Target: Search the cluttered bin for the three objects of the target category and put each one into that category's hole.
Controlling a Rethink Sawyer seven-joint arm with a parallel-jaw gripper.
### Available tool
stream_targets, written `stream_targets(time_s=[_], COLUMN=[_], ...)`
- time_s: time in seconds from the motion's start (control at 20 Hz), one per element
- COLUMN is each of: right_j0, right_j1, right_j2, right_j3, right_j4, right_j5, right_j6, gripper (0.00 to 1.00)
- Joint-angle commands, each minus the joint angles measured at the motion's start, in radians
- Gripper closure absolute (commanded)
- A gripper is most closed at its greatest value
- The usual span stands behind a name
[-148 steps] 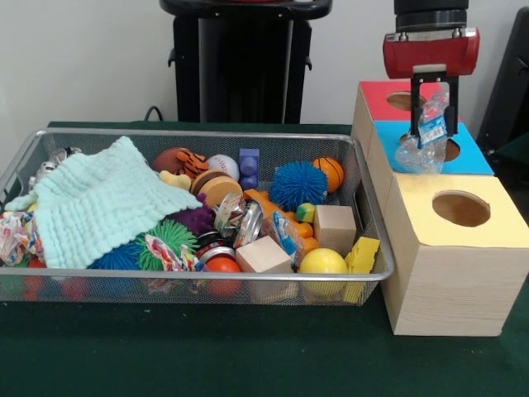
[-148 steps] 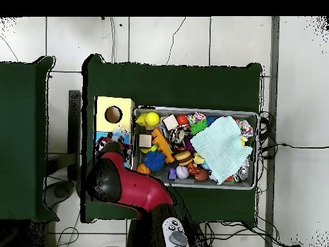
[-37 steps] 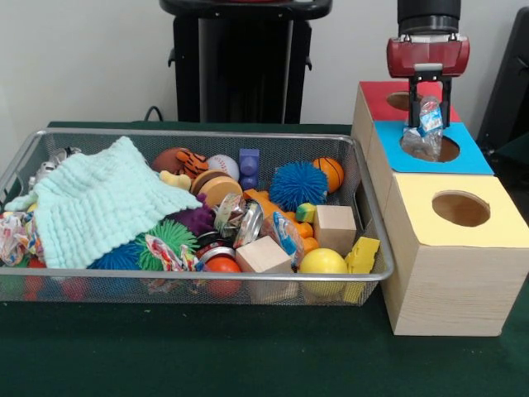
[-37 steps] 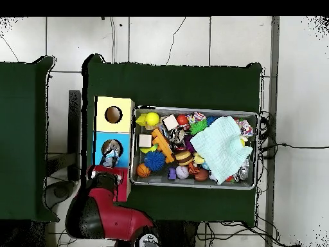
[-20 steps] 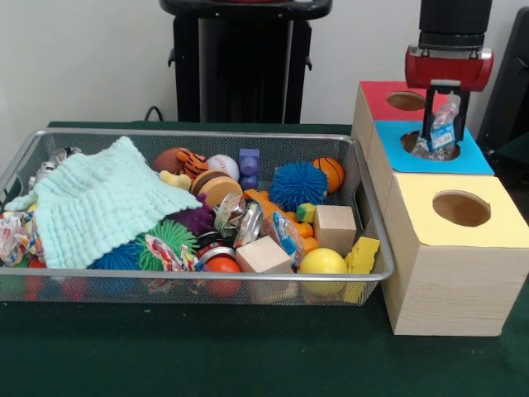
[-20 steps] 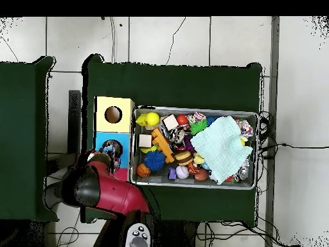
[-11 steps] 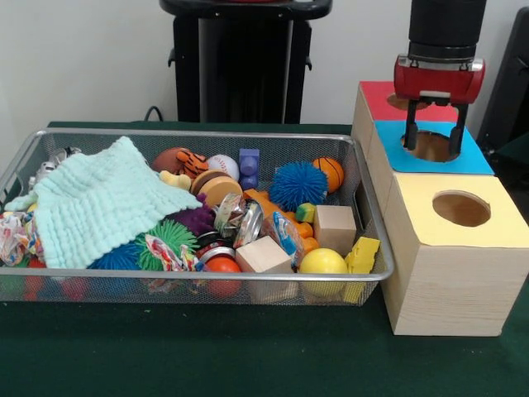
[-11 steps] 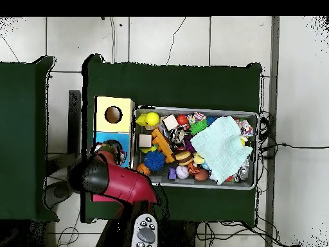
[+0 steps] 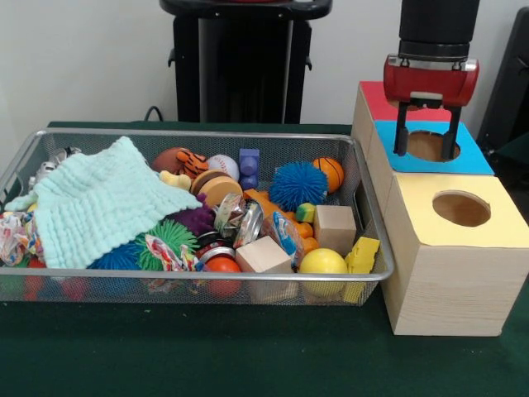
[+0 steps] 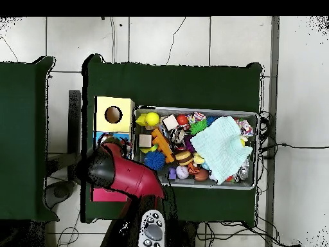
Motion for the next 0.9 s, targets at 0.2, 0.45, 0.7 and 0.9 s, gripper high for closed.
stream_targets(time_s=[0.2, 0.45, 0.7, 0.9], right_j0=[-0.072, -0.198, -0.316, -0.319], right_j1=[-0.088, -0.175, -0.190, -0.172], right_j2=[0.022, 0.062, 0.142, 0.124], right_j3=[0.020, 0.076, 0.112, 0.105], right_j4=[-0.087, -0.181, -0.269, -0.325], right_j5=[0.055, 0.097, 0.050, 0.012], right_j6=[0.098, -0.002, -0.011, 0.035], gripper=[0.00, 0.00, 0.00, 0.00])
